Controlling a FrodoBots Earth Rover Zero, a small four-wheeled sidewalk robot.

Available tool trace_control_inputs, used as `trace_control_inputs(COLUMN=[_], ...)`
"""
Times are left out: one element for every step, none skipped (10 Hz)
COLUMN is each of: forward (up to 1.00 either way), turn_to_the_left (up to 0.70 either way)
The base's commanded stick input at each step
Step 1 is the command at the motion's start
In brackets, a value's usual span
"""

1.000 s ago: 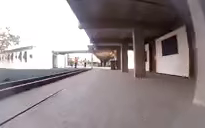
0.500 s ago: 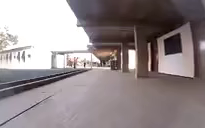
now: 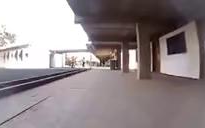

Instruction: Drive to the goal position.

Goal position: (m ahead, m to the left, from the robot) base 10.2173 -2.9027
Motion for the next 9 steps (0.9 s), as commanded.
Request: trace_control_inputs(forward=[0.70, 0.70, 0.70, 0.70, 0.70, 0.70, 0.70, 0.70, 0.70], turn_to_the_left=[0.00, 0.00, 0.00, 0.00, 0.00, 0.00, 0.00, 0.00, 0.00])
